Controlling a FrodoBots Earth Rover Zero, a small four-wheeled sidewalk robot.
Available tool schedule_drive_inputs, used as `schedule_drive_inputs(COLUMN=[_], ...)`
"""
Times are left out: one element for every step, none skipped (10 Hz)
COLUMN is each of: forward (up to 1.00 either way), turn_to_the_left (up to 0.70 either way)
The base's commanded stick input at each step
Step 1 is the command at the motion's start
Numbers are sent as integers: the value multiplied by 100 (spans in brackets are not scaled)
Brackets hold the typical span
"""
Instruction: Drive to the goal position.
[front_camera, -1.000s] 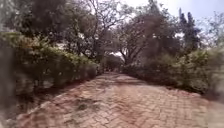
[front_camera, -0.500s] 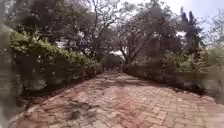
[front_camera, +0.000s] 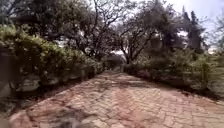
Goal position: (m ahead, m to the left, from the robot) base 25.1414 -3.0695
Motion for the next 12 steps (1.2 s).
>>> schedule_drive_inputs(forward=[70, 70, 70, 70, 70, 70, 70, 70, 70, 70, 70, 70], turn_to_the_left=[0, 0, 0, 0, 0, 0, 0, 0, 0, 0, 0, 0])
